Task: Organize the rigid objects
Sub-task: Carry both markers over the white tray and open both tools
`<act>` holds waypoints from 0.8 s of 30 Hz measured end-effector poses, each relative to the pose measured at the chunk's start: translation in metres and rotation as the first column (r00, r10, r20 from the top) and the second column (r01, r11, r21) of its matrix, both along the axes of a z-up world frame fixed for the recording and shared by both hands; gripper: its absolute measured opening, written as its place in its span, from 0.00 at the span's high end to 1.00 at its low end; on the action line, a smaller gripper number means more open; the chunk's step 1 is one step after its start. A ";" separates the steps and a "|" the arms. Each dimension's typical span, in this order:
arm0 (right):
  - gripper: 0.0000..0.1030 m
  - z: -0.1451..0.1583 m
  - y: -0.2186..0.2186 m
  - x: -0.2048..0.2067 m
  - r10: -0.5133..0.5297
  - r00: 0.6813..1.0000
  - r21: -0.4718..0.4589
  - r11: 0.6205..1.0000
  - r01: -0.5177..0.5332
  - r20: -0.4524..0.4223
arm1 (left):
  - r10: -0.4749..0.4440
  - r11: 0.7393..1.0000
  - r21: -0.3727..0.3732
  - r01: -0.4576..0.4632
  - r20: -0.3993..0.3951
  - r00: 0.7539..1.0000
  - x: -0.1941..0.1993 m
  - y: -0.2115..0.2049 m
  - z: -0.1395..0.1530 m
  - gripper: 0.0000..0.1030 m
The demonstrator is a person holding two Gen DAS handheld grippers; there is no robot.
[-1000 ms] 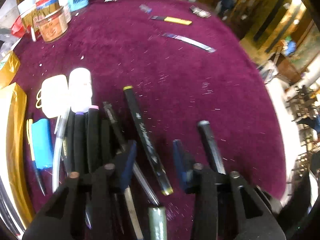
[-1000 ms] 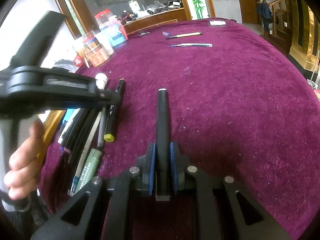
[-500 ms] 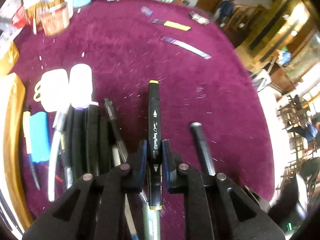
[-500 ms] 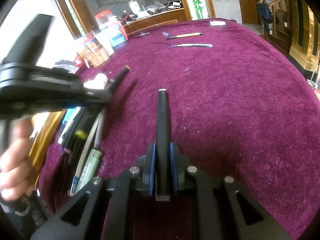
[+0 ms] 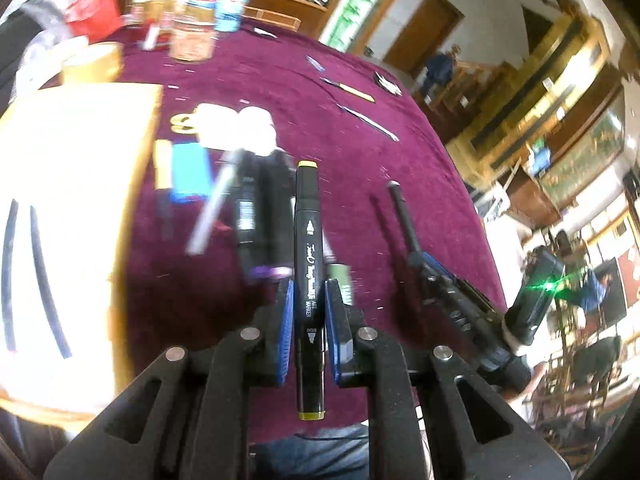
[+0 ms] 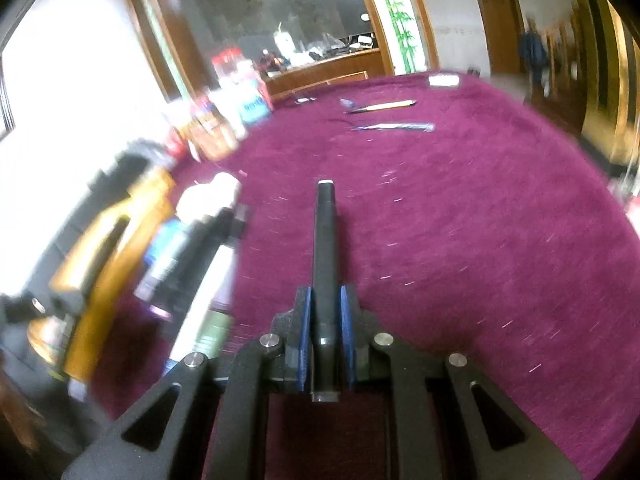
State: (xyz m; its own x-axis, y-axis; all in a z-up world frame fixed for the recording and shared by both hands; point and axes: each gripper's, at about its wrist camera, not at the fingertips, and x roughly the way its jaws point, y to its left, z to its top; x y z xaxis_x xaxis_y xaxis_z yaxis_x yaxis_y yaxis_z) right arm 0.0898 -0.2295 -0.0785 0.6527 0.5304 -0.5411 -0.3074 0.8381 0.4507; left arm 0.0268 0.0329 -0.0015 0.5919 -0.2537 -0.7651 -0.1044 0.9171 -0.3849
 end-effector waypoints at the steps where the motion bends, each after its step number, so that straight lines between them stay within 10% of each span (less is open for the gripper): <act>1: 0.87 0.001 0.000 -0.002 0.024 0.999 0.081 0.996 -0.022 -0.025 | 0.023 1.000 -0.008 -0.023 0.013 1.000 -0.009 0.009 0.004 0.88; 9: 0.87 0.056 0.100 -0.034 0.247 0.966 0.170 0.952 -0.256 0.073 | 0.256 0.966 -0.001 -0.257 0.100 0.961 -0.060 0.103 0.031 0.88; 24: 0.87 0.052 0.287 -0.043 0.477 0.879 -0.077 0.876 -0.476 0.002 | 0.442 0.894 0.083 -0.441 0.006 0.897 -0.092 0.213 -0.007 0.88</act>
